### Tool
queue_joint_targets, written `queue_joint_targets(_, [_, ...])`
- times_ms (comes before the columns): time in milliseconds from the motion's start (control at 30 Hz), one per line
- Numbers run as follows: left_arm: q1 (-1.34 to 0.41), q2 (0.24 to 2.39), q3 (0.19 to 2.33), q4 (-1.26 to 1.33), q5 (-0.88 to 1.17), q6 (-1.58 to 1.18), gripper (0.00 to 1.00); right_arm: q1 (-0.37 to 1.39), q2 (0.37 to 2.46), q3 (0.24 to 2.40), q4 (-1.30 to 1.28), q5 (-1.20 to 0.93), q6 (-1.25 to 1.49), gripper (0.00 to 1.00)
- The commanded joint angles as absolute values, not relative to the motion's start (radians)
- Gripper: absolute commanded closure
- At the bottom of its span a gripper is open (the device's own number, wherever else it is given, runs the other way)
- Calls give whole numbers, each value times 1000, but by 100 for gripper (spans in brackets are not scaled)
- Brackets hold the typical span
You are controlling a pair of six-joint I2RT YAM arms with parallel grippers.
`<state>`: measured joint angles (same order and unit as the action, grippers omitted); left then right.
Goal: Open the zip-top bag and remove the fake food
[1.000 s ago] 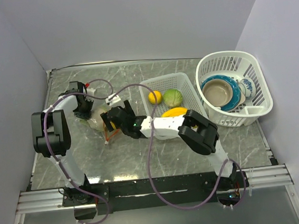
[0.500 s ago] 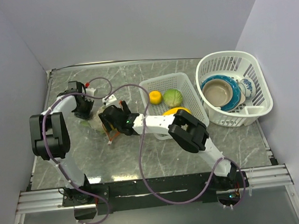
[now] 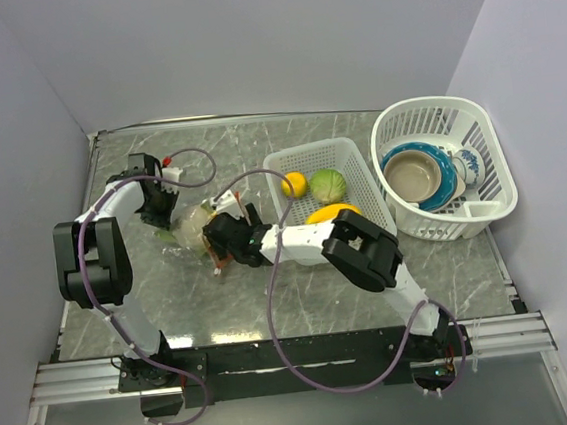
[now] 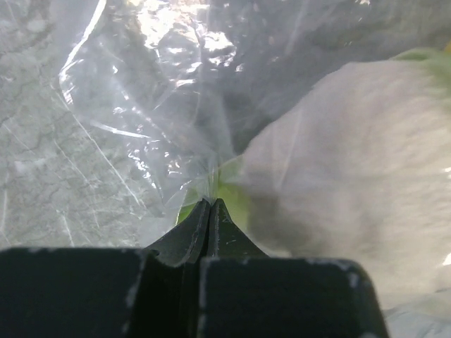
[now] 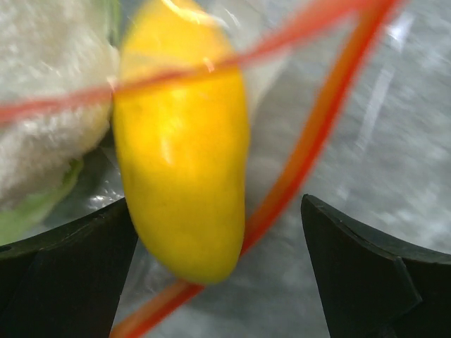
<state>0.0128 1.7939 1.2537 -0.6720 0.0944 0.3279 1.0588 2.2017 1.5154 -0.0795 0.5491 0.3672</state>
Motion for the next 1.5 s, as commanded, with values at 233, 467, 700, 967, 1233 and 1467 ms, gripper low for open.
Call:
queue_joint_targets(233, [8, 1755, 1256, -683, 112, 345, 99, 1072, 1936, 1327, -59, 638, 376, 0])
queue_joint_targets(467, [8, 1759, 1272, -687, 107, 341, 99, 1095, 1934, 1357, -3, 525, 305, 7])
queue_joint_targets(700, [6, 1761, 1266, -684, 106, 339, 99, 1094, 2013, 1437, 17, 472, 247, 7])
queue_joint_targets(967, [8, 1772, 1267, -686, 110, 341, 99, 1045, 2106, 1503, 25, 427, 204, 8])
queue_joint_targets(1233, [8, 1776, 1267, -686, 109, 347, 99, 1002, 2183, 1555, 6, 384, 180, 7])
queue_joint_targets(1467, [8, 1776, 1273, -689, 109, 347, 99, 1003, 2146, 1539, 31, 341, 196, 32])
